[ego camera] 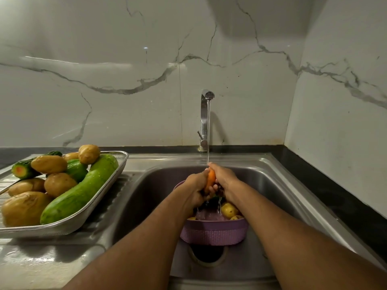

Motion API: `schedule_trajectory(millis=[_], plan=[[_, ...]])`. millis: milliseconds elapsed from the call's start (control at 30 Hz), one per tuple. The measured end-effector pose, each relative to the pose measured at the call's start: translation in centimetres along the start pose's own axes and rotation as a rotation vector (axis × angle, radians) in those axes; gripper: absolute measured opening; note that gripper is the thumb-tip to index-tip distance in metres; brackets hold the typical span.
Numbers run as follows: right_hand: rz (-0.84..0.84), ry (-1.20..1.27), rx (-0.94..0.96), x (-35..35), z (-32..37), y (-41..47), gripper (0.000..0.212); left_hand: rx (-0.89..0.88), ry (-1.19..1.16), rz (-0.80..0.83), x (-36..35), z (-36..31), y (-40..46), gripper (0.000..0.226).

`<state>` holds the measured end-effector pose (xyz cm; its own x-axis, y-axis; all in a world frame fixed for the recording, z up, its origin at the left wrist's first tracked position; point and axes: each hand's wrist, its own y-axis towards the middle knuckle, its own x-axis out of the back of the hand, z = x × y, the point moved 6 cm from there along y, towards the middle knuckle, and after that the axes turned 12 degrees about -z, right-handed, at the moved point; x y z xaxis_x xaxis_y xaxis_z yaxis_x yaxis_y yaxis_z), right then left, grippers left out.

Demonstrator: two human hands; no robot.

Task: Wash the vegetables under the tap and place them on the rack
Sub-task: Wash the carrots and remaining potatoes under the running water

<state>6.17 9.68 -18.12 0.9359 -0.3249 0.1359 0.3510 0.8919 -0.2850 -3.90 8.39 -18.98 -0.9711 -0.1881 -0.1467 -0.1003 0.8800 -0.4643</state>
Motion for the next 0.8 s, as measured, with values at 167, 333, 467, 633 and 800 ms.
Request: schedule_trajectory(millis=[167,333,467,633,800], plan=[[0.008,0.027,0.013,-0.2,0.0,0.2,0.043,-0.001,-0.021,-0.069,0.7,0.0,0.5,0.045],[0.186,0.14,-0.033,-0.4,0.0,-0.4,0.031,0.032,-0.15,-0.052,0.9,-0.4,0.3,0.042],[0.144,0.085,0.014,-0.2,0.0,-0.4,0.032,-0.244,0.16,-0.15,1.4,-0.9,0.8,0.041],[-0.049,-0.012,0.018,-0.1,-0.9,0.2,0.044,-0.69,0.54,-0.235,0.4,-2.0,-0.2,0.04],[-0.075,-0.047,0.001,0.0,-0.6,0.2,0.052,-0.584,0.482,-0.187,0.2,-1.3,1.0,0.029]])
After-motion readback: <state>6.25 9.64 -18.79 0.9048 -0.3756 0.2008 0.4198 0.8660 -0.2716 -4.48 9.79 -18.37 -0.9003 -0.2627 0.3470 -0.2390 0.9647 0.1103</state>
